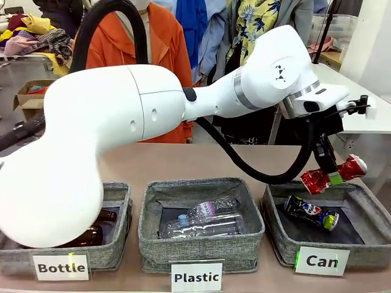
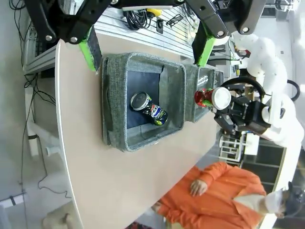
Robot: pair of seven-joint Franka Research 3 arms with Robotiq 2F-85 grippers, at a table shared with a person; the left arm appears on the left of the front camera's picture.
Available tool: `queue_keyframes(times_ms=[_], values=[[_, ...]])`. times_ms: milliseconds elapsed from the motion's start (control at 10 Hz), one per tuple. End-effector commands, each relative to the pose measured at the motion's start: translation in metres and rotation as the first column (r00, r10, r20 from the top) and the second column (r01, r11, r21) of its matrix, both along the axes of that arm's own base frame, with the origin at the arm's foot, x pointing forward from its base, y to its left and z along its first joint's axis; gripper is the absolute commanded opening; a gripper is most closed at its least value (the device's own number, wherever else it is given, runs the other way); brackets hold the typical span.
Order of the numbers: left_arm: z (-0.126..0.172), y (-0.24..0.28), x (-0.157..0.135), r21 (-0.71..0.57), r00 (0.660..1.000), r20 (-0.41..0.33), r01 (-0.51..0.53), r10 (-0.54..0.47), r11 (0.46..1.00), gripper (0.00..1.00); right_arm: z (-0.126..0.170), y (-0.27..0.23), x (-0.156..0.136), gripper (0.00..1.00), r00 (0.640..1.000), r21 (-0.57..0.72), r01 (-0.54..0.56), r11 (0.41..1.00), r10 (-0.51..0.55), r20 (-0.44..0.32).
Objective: Sort the can waste into the basket.
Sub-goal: Pick up the can waste from the table and place it in the right Fabric basket.
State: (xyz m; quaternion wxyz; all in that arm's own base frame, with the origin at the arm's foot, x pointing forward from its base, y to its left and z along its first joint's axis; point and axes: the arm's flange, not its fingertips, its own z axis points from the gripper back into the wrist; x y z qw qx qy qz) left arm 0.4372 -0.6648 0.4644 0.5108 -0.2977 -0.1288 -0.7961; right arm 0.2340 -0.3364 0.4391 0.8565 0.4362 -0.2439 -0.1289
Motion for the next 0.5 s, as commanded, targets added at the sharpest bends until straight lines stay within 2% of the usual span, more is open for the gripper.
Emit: queue_keyframes(times_ms=[0, 100, 300, 400], values=[[0.0075, -0.0231, 0.0284, 0.025, 1.0, -0.015, 0.013, -0.013, 1.0, 0.28, 0.0033, 0.001, -0.0029, 1.0, 1.0, -0.011, -0.01, 1.0, 0.01, 0.001], [0.0067, -0.0228, 0.0291, 0.032, 1.0, -0.016, 0.02, -0.019, 0.999, 0.72, 0.0033, 0.001, -0.0029, 1.0, 1.0, -0.011, -0.01, 1.0, 0.01, 0.001], [0.0057, -0.0234, 0.0294, 0.033, 1.0, -0.015, 0.018, -0.018, 0.999, 1.0, 0.0033, 0.001, -0.0029, 1.0, 1.0, -0.011, -0.01, 1.0, 0.01, 0.001], [0.0058, -0.0226, 0.0299, 0.036, 1.0, -0.016, 0.022, -0.022, 0.999, 1.0, 0.0033, 0.001, -0.0029, 1.0, 1.0, -0.011, -0.01, 1.0, 0.01, 0.001]])
